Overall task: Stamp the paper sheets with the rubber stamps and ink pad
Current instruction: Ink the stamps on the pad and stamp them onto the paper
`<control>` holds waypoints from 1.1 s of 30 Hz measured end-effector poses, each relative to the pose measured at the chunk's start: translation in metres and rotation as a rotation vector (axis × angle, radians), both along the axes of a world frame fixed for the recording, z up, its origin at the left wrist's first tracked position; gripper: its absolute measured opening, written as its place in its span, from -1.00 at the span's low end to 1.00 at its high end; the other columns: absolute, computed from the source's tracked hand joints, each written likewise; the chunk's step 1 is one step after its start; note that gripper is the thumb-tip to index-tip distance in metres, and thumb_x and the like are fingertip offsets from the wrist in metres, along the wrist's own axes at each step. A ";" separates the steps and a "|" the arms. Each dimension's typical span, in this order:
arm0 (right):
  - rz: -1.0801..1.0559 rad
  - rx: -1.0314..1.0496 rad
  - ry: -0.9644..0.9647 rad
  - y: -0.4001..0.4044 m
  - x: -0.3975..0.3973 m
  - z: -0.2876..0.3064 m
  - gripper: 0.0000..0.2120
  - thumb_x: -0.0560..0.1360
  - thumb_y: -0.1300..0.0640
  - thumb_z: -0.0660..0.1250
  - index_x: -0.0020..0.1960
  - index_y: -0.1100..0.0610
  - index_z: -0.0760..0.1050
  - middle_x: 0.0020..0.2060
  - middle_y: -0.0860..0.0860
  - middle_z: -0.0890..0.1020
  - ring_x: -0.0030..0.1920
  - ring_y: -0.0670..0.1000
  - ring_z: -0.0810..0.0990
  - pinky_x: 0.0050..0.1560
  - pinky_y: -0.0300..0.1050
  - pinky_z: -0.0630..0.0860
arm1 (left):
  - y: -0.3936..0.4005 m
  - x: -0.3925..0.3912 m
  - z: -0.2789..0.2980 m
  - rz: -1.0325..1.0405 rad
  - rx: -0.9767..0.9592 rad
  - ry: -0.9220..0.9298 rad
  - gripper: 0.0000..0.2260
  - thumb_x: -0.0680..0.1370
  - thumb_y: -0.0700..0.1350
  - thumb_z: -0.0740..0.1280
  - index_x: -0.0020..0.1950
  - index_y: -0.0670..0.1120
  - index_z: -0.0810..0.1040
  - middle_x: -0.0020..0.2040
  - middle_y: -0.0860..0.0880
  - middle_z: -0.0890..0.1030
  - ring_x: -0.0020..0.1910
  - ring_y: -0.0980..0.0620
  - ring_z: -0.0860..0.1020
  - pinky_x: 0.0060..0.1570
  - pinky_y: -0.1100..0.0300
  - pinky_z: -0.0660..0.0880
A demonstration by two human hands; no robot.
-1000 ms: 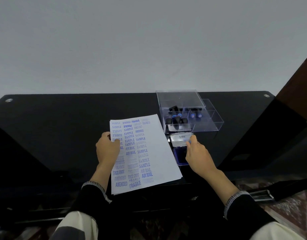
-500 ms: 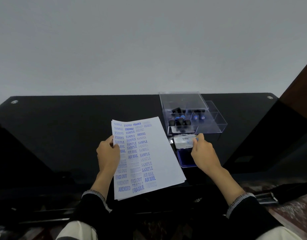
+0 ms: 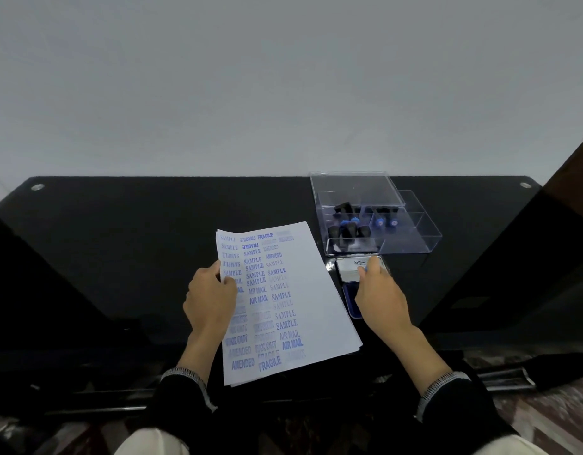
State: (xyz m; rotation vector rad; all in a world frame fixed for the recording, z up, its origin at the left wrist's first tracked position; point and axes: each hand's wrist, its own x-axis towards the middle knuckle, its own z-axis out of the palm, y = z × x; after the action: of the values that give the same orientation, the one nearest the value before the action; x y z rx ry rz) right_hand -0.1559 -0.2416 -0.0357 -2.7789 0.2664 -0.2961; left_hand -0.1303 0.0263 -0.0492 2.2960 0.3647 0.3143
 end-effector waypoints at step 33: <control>0.388 0.310 -0.017 0.063 0.137 0.024 -0.78 0.61 -0.06 0.18 -0.06 0.09 0.39 -0.33 0.07 0.54 -0.35 -0.01 0.47 -0.34 -0.16 0.39 | -0.031 0.067 -0.024 -0.347 0.383 -0.032 -0.53 0.59 0.20 0.18 0.43 0.02 0.40 0.24 0.11 0.44 0.15 0.07 0.35 0.19 0.18 0.32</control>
State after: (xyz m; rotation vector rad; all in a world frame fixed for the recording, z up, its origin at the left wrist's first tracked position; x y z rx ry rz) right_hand -0.0186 -0.1782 -0.0117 -2.4502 -0.2147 -0.1633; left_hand -0.0628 -0.0047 -0.0733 2.6680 -0.1259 0.2596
